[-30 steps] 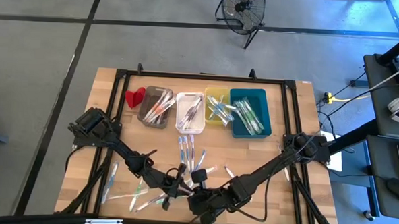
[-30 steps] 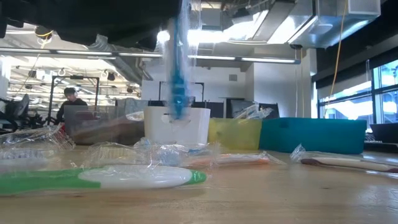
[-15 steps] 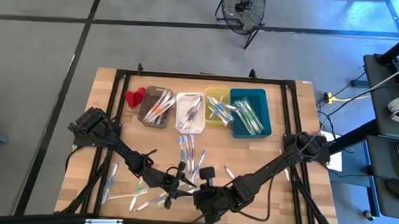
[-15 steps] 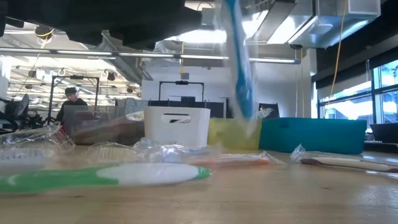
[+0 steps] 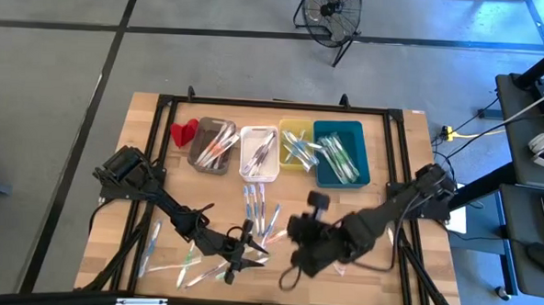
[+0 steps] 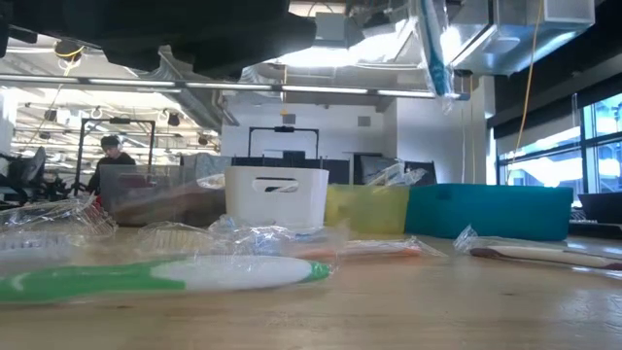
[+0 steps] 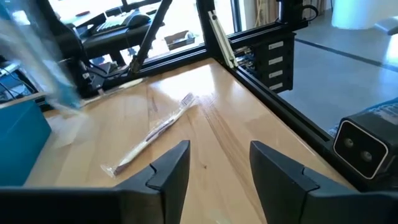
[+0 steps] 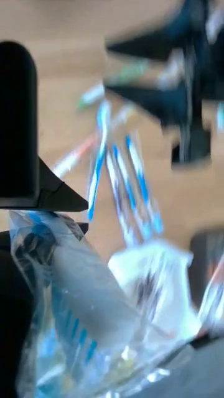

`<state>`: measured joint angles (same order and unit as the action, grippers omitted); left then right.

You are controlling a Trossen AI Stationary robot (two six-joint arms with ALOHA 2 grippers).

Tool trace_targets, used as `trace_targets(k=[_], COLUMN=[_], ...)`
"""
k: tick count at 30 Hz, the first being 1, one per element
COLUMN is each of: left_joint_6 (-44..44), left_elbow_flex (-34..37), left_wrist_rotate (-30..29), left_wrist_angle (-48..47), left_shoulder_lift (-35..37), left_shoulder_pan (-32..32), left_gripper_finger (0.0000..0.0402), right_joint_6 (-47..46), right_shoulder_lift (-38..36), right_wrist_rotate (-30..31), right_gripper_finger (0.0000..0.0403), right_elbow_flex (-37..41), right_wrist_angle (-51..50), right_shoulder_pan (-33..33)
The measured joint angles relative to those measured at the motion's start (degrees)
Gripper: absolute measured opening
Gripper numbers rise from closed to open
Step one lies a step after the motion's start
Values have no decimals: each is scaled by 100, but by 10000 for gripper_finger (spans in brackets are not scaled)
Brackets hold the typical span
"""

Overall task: Pick & Place Toothbrushes
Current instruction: Put the blue toothbrush into the yellow bin

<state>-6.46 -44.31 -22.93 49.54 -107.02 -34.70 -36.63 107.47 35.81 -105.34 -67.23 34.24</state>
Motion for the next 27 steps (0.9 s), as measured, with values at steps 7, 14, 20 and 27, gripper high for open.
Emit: trace_targets(k=[7, 14, 20, 27], left_joint_6=[123, 125, 432, 586], left_elbow_flex=[0, 2, 2, 5], left_wrist_rotate=[1, 1, 13, 160], left_wrist_angle=[-17, -95, -438, -610], left_shoulder_lift=[0, 0, 0, 0], left_shoulder_pan=[0, -4, -48, -50], left_gripper_finger=[164, 160, 164, 161], right_joint_6=[15, 956, 1184, 2124], right_shoulder_lift=[-352, -403, -382, -375], right_wrist_rotate=[318, 1257, 1717, 1095], right_gripper_finger=[20, 21, 20, 20], right_elbow_flex=[0, 0, 13, 361], right_wrist_angle=[-502, -553, -566, 322], right_shoulder_pan=[-679, -1584, -2351, -2918])
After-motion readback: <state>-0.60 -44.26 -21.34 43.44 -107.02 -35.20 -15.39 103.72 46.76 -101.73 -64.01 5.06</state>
